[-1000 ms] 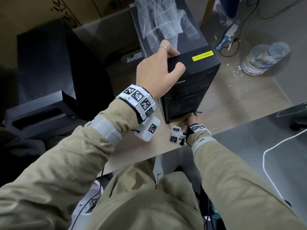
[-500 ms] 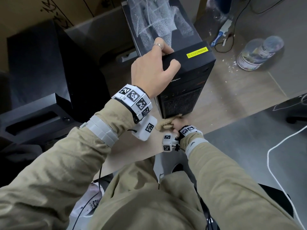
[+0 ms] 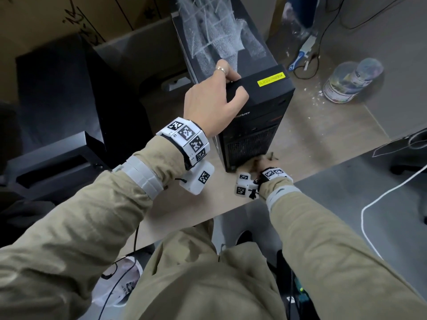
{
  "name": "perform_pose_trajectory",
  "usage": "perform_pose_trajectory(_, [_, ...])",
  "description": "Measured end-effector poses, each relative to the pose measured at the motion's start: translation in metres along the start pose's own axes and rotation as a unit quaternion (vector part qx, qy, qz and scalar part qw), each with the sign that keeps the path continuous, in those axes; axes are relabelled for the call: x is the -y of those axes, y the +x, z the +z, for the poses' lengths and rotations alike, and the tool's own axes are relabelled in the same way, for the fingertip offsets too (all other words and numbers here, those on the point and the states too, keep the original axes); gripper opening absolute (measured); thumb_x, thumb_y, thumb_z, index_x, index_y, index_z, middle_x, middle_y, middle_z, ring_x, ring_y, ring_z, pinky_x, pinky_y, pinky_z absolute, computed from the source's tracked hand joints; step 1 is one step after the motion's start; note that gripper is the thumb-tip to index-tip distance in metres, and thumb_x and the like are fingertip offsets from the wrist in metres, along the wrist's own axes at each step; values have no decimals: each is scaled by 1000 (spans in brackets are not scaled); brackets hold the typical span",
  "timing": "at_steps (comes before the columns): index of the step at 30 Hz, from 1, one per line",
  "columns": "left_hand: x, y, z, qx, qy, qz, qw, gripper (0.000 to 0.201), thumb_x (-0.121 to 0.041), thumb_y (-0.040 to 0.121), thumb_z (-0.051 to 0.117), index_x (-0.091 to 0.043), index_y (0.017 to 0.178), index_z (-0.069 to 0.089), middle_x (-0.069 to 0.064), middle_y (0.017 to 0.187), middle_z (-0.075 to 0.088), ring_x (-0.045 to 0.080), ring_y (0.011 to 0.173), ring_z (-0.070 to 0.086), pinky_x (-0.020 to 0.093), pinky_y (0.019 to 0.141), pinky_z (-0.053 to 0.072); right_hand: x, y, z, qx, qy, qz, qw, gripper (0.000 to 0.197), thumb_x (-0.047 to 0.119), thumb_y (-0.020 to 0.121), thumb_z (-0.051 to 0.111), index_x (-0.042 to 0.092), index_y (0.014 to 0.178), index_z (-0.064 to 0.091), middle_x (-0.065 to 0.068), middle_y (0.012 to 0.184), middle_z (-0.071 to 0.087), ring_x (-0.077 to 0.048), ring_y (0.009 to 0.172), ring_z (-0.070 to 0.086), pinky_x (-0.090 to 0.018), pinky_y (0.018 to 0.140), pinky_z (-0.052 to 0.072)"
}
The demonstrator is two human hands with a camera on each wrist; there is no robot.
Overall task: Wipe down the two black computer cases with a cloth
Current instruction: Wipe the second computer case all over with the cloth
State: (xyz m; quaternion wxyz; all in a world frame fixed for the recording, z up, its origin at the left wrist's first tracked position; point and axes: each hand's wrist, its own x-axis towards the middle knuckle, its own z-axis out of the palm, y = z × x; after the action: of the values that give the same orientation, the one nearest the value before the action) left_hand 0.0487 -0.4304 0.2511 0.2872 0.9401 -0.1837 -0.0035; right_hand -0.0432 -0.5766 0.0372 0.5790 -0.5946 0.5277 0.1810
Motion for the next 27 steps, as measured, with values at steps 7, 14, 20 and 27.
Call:
perform_pose_trajectory(7, [3, 2, 2, 6, 14, 5, 1000, 25, -48, 94, 43, -28, 108, 50, -12, 91, 70, 19, 85, 68, 37, 79, 51, 3, 28, -14, -23, -56, -26, 998, 34, 42, 87, 44, 15, 86, 64, -14, 84, 72, -36, 86, 71, -53, 92, 56])
perform_pose_trajectory(14, [3, 4, 3, 6, 5, 0, 1000, 24, -51, 98, 41, -30, 105, 50, -13, 79, 65, 20, 78, 65, 37, 77, 49, 17, -26, -19, -13, 26, -84, 996, 13, 23, 90, 63, 11, 86, 69, -16, 96, 74, -36, 91, 71, -50, 88, 59])
perform_pose_trajectory(20, [3, 2, 1, 9, -18, -6, 1000, 38, -61, 97, 40, -27, 107, 52, -9, 94, 69, 23, 90, 65, 39, 84, 48, 32, -57, -31, 49, 102, -93, 989, 40, 15, 72, 85, -6, 101, 67, -19, 88, 74, -33, 80, 75, -48, 77, 63])
perform_pose_trajectory(27, [-1, 0, 1, 0, -26, -18, 1000, 42, -63, 98, 36, -24, 103, 50, -6, 76, 62, 26, 79, 62, 39, 77, 47, 59, -109, -46, 87, 228, -222, 944, 34, 0, 82, 76, -5, 113, 64, -19, 107, 70, -28, 97, 70, -37, 68, 62])
